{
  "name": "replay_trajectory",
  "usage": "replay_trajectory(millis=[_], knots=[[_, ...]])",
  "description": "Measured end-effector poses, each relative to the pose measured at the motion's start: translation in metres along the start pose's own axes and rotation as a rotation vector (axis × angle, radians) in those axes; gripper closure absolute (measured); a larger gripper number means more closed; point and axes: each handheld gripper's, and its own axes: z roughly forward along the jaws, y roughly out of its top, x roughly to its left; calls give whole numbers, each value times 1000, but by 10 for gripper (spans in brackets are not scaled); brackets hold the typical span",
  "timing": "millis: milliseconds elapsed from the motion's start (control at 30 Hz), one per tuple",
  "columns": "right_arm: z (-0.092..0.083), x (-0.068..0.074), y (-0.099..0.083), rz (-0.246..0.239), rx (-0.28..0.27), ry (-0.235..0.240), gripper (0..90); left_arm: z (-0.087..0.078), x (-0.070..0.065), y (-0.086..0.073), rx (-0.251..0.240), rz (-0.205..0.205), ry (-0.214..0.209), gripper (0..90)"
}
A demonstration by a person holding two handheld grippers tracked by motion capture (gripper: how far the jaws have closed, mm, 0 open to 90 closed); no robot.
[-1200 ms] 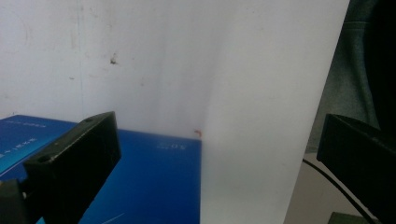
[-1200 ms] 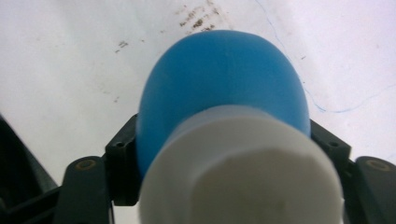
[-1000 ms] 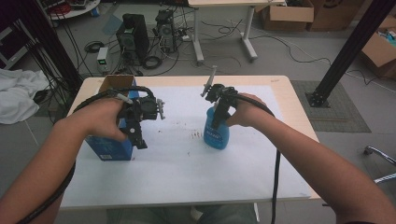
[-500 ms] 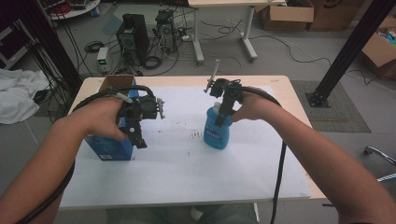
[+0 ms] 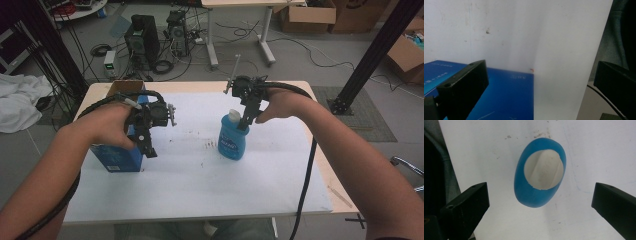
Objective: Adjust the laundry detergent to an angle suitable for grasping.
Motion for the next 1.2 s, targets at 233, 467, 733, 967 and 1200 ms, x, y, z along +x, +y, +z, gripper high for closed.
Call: replay_trajectory(millis=[233, 467, 733, 967, 1200], knots=[[-11, 6, 1, -54, -4, 10, 0, 1, 1, 2, -3, 5, 0, 1], [-21, 11, -7, -104, 9, 26, 0, 1, 2, 2, -1, 2, -10, 1], [-27, 12, -21, -132, 45, 35, 0, -3, 4, 7, 9, 8, -15, 1], [-32, 17, -29, -159, 80, 18, 0, -13, 6, 11, 5, 17, -2, 1], [-34, 20, -34, -167, 76, 1, 0, -19, 8, 14, 3, 20, 9, 1]])
